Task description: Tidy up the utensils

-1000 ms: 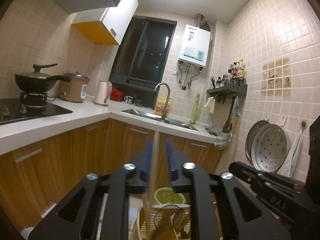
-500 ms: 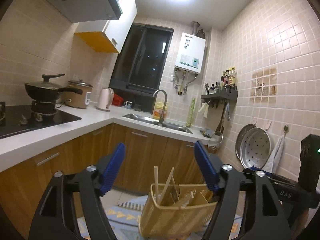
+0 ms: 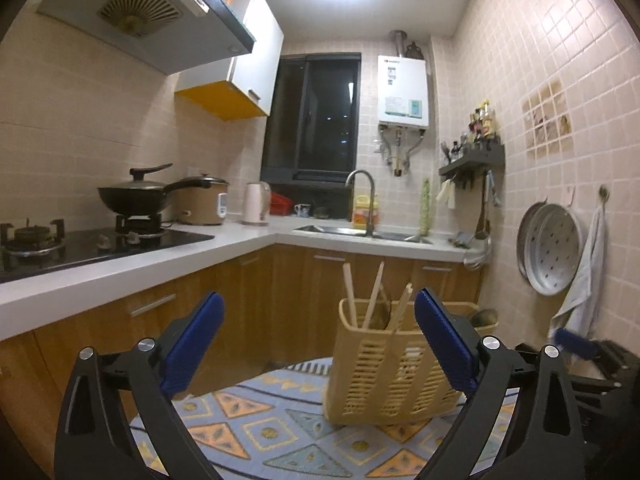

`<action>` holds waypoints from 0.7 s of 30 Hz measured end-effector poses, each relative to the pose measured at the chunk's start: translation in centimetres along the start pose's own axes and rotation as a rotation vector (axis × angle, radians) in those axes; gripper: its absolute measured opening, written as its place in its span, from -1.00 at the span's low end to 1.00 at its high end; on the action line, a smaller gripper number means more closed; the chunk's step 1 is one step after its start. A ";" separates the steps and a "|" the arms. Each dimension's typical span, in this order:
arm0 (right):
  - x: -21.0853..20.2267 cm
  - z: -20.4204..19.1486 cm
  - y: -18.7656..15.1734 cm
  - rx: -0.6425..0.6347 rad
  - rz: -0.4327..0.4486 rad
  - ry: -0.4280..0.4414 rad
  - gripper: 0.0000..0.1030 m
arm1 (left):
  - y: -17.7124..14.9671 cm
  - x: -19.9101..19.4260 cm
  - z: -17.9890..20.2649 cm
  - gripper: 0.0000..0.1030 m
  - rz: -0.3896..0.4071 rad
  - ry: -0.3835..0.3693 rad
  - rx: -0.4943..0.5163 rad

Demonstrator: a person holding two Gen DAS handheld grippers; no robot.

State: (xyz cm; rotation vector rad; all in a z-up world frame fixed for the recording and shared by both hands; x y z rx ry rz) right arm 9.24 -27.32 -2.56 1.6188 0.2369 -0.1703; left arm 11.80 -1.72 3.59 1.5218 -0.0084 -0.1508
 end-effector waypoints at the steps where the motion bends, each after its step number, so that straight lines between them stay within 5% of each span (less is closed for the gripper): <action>1: -0.1 0.0 -0.2 -0.008 0.018 -0.024 0.56 | -0.3 0.2 0.0 0.83 -0.004 0.005 0.005; 10: 0.6 0.9 -1.8 -0.025 0.033 -0.102 0.58 | -3.5 1.3 0.0 0.84 -0.043 0.022 0.027; 21: 1.9 1.2 -3.4 0.012 -0.031 -0.060 0.58 | -5.3 1.9 -0.5 0.84 -0.077 0.089 0.089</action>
Point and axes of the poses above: each gripper's, at about its wrist camera, not at the fingertips, and x roughly the way its jaws point, z to its right, y to its top, the point moved 8 cm from there along x, roughly the way its jaws point, and after that the axes turned 1 degree about y, right-handed, at the moved point
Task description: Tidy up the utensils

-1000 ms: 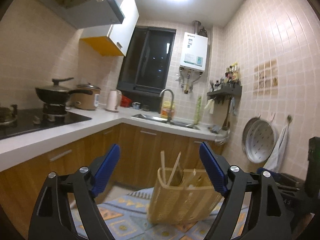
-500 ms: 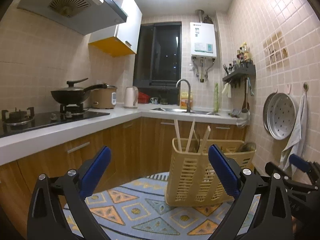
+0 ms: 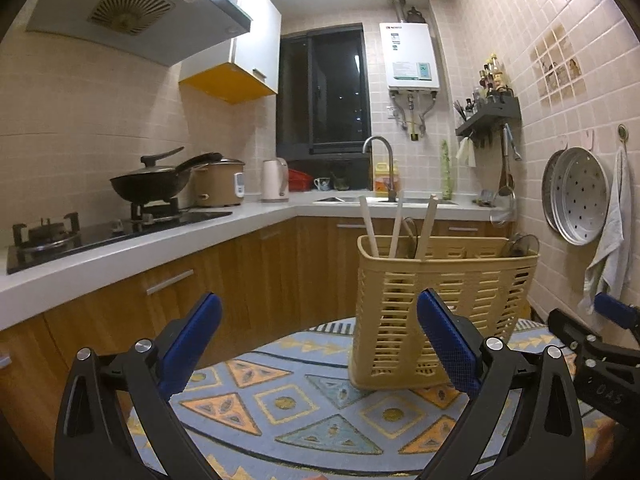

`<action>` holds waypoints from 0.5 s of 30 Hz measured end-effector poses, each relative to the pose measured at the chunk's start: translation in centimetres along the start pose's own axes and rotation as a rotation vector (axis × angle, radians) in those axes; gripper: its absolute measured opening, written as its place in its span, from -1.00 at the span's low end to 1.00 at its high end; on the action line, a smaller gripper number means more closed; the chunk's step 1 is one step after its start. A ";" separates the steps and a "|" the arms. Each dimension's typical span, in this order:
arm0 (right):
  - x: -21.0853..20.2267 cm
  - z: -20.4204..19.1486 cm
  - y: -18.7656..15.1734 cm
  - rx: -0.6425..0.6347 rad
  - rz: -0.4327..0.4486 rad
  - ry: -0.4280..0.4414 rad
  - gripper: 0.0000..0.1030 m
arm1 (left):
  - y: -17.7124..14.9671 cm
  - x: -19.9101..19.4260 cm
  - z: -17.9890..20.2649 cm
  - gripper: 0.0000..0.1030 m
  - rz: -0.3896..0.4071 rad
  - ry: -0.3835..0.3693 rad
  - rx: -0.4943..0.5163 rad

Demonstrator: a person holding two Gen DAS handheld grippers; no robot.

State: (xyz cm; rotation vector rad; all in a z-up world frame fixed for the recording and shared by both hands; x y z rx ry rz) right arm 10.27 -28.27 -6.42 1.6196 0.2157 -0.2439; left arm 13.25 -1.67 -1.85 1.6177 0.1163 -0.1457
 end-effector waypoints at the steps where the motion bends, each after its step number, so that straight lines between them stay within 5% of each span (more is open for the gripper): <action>1: -0.2 0.0 -0.1 -0.001 0.003 -0.002 0.58 | -0.1 0.0 0.0 0.84 -0.004 0.000 0.000; 15: -0.2 -0.5 -0.1 -0.015 0.007 0.005 0.58 | -0.4 0.3 0.6 0.85 -0.019 -0.009 0.037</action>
Point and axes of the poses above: each gripper's, at about its wrist camera, not at the fingertips, and x roughly the way its jaws point, z to its right, y to its top, the point moved 8 cm from there along x, roughly the way its jaws point, and after that the axes turned 1 degree about y, right-handed, at the moved point
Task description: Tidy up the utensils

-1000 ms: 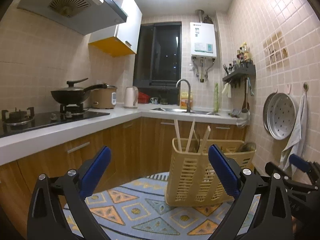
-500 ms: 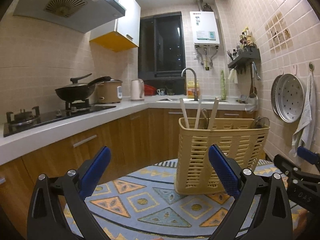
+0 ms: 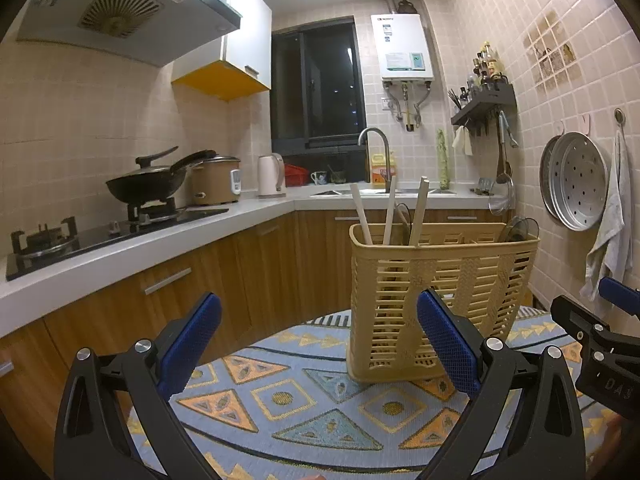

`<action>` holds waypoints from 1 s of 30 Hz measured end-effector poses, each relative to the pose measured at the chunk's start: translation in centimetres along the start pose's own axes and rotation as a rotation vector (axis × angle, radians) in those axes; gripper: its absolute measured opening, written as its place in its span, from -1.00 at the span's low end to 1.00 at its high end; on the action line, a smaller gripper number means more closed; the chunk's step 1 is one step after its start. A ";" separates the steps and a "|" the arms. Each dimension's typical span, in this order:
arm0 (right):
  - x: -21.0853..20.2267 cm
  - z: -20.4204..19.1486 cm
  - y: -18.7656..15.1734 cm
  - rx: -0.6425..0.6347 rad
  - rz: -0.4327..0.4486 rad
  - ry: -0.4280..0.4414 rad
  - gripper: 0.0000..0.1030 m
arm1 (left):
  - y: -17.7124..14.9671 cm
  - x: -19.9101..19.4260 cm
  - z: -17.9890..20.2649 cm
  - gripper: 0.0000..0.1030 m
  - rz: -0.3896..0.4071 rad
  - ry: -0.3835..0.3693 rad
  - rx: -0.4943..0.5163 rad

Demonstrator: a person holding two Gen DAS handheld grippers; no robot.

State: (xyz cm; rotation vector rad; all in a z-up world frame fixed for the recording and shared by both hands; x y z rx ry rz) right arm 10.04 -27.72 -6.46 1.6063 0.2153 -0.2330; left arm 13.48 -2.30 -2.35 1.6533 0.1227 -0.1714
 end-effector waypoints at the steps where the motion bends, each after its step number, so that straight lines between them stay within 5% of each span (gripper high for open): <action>1: -0.1 -0.1 0.0 -0.005 0.004 -0.002 0.58 | 0.0 0.0 0.0 0.85 -0.003 -0.001 -0.001; 30: -0.4 -0.3 0.2 -0.010 0.018 -0.008 0.58 | -0.3 0.7 -0.6 0.85 -0.035 -0.013 -0.023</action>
Point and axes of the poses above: each gripper's, at about its wrist camera, not at the fingertips, and x roughly the way its jaws point, z to its right, y to its top, the point moved 8 cm from there along x, roughly the way its jaws point, and after that the axes turned 1 degree about y, right-handed, at the moved point
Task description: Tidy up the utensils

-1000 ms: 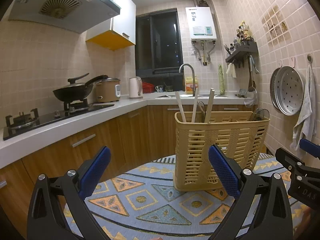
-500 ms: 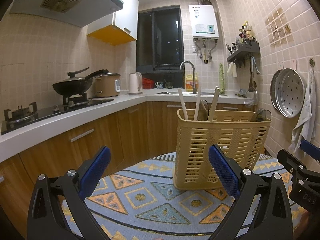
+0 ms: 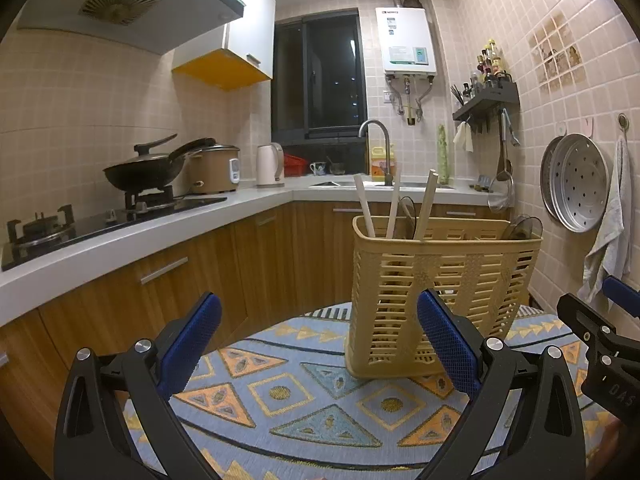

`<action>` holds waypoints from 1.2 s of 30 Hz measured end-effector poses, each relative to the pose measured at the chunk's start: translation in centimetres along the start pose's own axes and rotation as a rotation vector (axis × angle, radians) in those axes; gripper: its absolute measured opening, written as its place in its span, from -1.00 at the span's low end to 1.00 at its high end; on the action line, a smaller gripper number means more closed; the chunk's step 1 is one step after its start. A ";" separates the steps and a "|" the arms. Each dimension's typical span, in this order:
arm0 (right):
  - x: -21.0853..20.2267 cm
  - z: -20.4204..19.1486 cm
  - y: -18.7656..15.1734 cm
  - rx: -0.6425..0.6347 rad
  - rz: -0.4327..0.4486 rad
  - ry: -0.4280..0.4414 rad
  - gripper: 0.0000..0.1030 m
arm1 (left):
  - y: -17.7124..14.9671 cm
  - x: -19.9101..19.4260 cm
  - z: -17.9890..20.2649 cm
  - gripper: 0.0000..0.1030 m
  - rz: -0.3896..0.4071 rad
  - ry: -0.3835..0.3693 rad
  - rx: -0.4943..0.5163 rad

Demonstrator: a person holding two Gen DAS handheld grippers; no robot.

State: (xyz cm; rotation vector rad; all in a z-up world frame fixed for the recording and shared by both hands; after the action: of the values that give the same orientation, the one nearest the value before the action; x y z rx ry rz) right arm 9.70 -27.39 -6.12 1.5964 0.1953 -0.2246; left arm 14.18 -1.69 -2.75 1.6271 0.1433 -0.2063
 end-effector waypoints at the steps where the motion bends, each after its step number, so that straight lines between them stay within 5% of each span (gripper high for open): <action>1: 0.0 0.0 0.0 0.000 0.000 0.000 0.58 | 0.0 0.0 0.0 0.85 0.000 0.001 0.000; 36: -0.2 -0.7 0.2 0.006 0.012 -0.008 0.58 | -0.1 0.2 0.7 0.85 -0.018 0.001 0.035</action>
State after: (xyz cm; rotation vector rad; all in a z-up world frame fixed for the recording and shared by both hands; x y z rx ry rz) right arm 9.55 -26.66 -5.85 1.6020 0.1786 -0.2227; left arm 14.30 -2.43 -2.94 1.6612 0.1558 -0.2234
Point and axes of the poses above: each gripper's, at about its wrist camera, not at the fingertips, and x roughly the way its jaws point, z to its right, y to its top, the point moved 8 cm from there along x, roughly the way its jaws point, and after that the axes turned 1 degree about y, right-handed, at the moved point
